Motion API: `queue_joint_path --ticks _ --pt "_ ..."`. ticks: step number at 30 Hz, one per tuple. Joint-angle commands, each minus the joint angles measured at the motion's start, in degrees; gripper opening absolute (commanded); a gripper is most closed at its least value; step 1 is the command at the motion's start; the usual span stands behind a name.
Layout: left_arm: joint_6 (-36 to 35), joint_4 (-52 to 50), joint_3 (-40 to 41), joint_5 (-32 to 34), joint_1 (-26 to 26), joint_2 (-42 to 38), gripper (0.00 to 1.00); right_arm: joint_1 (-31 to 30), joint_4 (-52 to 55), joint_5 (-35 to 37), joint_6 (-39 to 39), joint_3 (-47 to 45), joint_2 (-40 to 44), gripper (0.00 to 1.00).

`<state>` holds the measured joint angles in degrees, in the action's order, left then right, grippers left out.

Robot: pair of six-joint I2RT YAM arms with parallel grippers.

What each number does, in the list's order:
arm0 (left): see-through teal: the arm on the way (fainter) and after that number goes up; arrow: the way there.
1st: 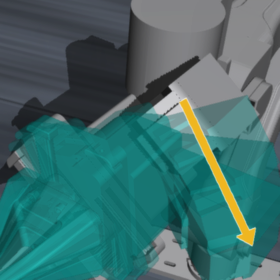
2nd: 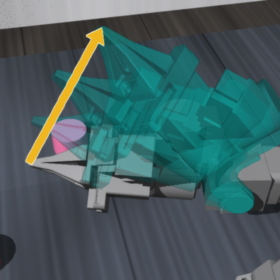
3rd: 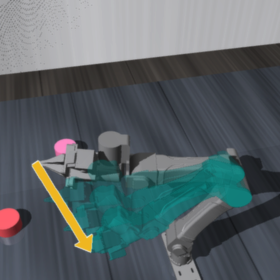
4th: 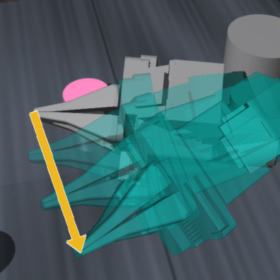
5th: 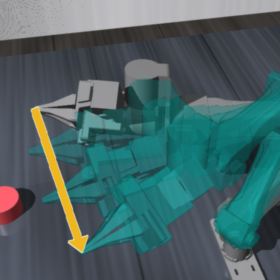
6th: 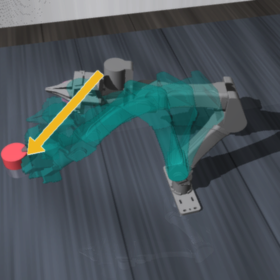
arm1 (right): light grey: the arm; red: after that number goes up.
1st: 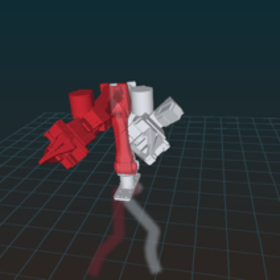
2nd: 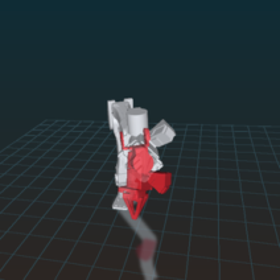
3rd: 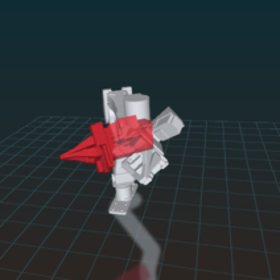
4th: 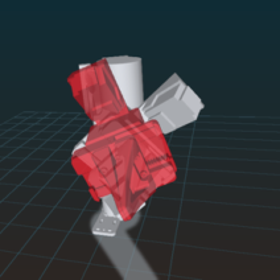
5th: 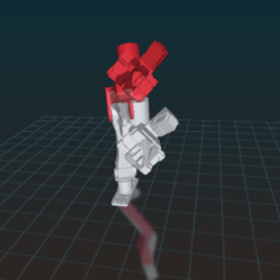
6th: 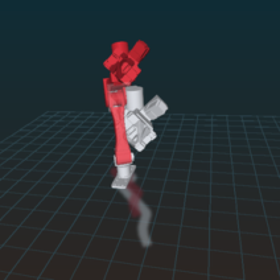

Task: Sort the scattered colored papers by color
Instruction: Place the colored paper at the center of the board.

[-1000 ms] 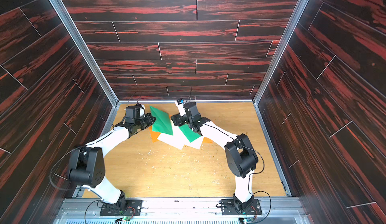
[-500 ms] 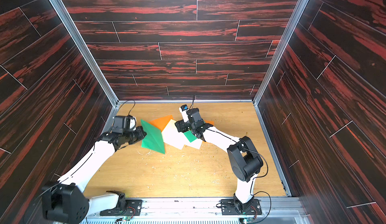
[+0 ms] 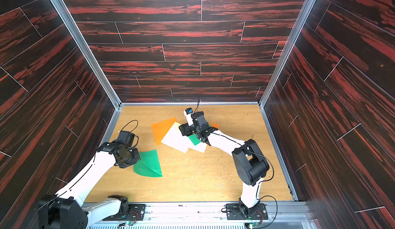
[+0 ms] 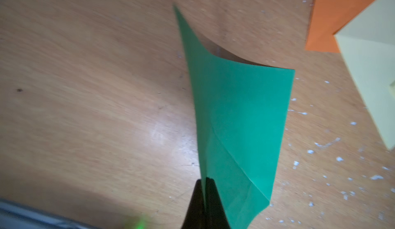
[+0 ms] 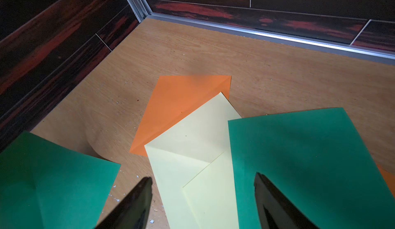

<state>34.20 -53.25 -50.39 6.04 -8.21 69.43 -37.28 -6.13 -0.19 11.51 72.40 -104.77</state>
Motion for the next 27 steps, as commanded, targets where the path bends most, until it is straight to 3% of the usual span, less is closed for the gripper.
queue_joint_path --ticks 1,7,17,23,27 --pt "-2.3 -4.9 -3.0 5.8 0.2 5.9 0.0 -0.1 -1.1 -1.3 0.6 -0.9 0.9 0.79" --pt "-4.1 -5.7 -8.7 9.3 0.1 16.3 0.0 -0.1 -0.5 -0.9 -0.4 -1.3 1.2 0.79" --pt "-5.4 -6.9 -12.2 13.5 0.2 22.0 0.01 -0.1 0.0 -0.4 -1.1 -1.6 0.6 0.79" --pt "-5.3 -5.3 -9.9 13.6 0.2 21.9 0.2 -0.1 0.3 -1.0 -1.0 -1.0 -0.6 0.79" --pt "-5.2 -5.1 -9.3 14.5 0.2 22.0 0.42 -0.2 0.5 -1.5 -1.0 -0.8 -1.3 0.79"
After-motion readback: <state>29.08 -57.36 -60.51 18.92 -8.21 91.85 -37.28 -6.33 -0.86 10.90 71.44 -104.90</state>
